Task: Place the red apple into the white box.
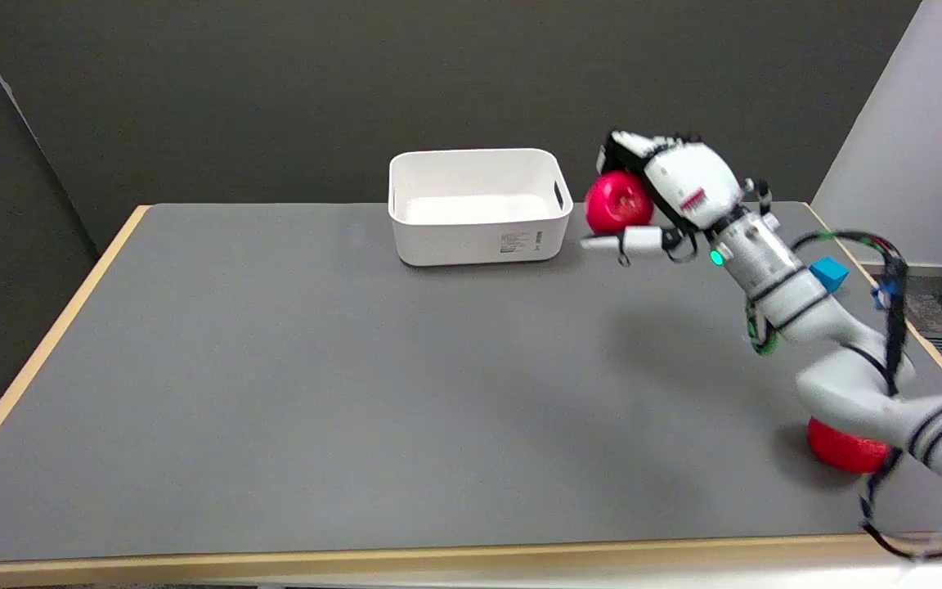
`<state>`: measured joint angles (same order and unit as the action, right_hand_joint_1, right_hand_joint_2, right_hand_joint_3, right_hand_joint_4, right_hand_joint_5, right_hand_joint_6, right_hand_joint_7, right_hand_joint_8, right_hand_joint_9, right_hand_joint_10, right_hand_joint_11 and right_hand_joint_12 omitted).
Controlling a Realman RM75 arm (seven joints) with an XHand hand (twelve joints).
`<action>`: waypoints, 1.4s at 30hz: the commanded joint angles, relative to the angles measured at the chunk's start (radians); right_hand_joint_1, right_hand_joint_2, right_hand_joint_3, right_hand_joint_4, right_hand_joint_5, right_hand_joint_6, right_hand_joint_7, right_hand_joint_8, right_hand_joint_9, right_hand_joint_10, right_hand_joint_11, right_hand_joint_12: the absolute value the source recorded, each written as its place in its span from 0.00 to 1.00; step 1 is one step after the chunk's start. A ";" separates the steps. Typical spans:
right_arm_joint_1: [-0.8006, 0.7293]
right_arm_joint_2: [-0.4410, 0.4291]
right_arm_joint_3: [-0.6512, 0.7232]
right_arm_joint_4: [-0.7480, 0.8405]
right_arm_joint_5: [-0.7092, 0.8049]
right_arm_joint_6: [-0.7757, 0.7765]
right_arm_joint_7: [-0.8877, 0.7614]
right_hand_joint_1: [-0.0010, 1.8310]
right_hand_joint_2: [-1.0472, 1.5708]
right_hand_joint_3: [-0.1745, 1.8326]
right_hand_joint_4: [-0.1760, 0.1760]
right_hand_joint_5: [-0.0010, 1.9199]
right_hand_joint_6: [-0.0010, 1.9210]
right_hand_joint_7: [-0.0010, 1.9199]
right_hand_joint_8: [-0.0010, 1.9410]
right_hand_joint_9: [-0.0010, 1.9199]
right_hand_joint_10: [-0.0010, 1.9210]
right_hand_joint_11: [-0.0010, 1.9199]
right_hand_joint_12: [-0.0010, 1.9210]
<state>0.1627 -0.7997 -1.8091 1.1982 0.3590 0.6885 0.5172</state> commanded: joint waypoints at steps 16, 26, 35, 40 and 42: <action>0.821 -0.421 -0.388 -0.772 -0.101 -0.154 -0.166 0.73 0.82 0.24 0.18 0.31 0.81 0.41 0.66 0.42 0.78 0.35 0.78; 0.821 -0.473 -0.398 -0.782 -0.034 -0.162 -0.222 0.73 0.82 0.24 0.18 0.31 0.81 0.41 0.66 0.42 0.78 0.35 0.78; 0.810 -0.498 -0.395 -0.762 -0.025 -0.209 -0.211 0.55 0.86 0.23 0.44 0.21 0.81 0.32 0.67 0.35 0.63 0.28 0.82; 0.814 -0.499 -0.399 -0.758 0.072 -0.245 -0.208 0.13 0.65 0.59 0.81 0.02 0.06 0.02 0.09 0.10 0.30 0.11 0.64; 0.816 -0.503 -0.401 -0.765 0.088 -0.247 -0.208 0.07 0.64 0.57 0.80 0.00 0.04 0.00 0.04 0.07 0.27 0.10 0.63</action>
<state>0.9426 -1.2483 -2.1866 0.4635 0.3194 0.5207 0.3293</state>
